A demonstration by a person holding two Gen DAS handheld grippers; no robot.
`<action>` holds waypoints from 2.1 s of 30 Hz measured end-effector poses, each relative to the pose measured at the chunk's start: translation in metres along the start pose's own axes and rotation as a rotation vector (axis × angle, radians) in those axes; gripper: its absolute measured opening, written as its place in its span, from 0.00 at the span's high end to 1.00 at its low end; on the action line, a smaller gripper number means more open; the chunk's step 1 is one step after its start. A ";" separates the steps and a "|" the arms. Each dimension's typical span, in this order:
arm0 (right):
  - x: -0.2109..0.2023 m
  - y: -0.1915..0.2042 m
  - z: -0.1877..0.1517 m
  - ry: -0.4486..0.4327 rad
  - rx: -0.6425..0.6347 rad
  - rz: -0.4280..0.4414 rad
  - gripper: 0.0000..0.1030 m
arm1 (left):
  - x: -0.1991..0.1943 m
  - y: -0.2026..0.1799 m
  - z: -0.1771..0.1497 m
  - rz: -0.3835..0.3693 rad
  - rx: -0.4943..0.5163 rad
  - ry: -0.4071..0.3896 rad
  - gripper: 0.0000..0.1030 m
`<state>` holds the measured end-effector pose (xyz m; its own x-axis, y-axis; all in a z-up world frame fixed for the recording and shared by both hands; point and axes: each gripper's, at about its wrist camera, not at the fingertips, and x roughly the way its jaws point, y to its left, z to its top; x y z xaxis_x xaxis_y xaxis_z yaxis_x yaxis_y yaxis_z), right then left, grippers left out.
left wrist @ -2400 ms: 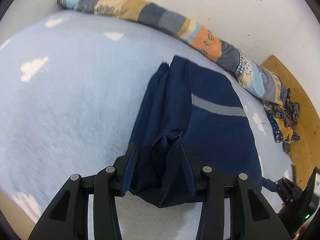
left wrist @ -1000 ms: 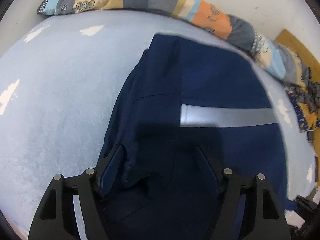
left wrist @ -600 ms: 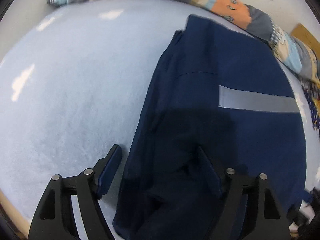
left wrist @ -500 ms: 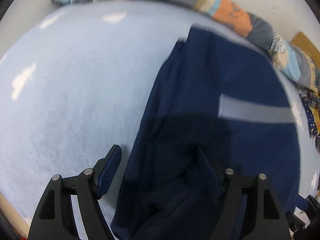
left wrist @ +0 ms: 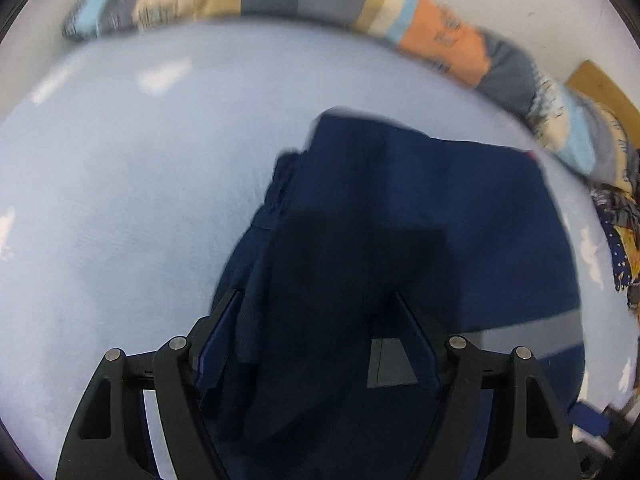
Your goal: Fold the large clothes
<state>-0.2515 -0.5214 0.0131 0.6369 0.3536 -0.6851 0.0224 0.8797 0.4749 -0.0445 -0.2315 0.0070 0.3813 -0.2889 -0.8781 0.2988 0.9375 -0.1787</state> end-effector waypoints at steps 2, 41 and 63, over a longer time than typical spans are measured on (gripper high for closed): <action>0.008 -0.004 -0.001 0.017 0.025 -0.016 0.48 | 0.007 0.002 0.008 -0.011 -0.019 0.019 0.22; 0.005 -0.072 -0.008 0.090 0.275 0.172 0.28 | -0.016 0.079 -0.054 -0.447 -0.168 0.223 0.14; 0.066 -0.049 0.002 0.116 0.151 0.220 0.23 | -0.007 0.046 -0.050 -0.479 -0.136 0.173 0.44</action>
<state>-0.2087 -0.5418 -0.0546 0.5470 0.5722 -0.6110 0.0140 0.7236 0.6901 -0.0774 -0.1771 -0.0175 0.0764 -0.6655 -0.7425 0.2836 0.7284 -0.6237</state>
